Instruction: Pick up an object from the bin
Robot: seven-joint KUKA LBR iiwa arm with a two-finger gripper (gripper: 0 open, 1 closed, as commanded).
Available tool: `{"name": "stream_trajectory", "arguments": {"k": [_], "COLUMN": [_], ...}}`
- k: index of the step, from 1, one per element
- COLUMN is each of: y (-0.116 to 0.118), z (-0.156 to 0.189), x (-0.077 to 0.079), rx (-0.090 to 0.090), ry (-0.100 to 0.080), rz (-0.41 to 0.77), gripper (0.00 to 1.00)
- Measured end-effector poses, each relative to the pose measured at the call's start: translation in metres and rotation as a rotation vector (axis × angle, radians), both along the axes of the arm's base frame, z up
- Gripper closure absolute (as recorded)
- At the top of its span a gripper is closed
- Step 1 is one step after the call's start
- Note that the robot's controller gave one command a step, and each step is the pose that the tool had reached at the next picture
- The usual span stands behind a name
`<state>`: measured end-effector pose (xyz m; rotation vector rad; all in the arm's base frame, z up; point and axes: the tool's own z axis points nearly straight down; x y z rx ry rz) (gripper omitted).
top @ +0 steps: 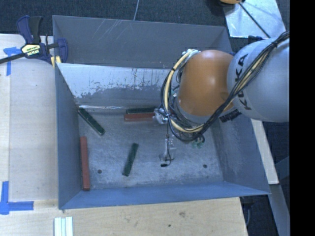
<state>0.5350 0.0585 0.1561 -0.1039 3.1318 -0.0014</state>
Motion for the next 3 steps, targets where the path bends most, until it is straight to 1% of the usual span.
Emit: {"name": "stream_trajectory", "arguments": {"k": [1, 2, 3], "y": [0.068, 0.068, 0.044], "z": [-0.085, -0.085, 0.086], "x": [0.0, 0.0, 0.042], "rx": [0.002, 0.002, 0.0], "ry": [0.004, 0.004, -0.001], "rz": [0.224, 0.224, 0.22], "gripper": [1.0, 1.0, 1.0]}}
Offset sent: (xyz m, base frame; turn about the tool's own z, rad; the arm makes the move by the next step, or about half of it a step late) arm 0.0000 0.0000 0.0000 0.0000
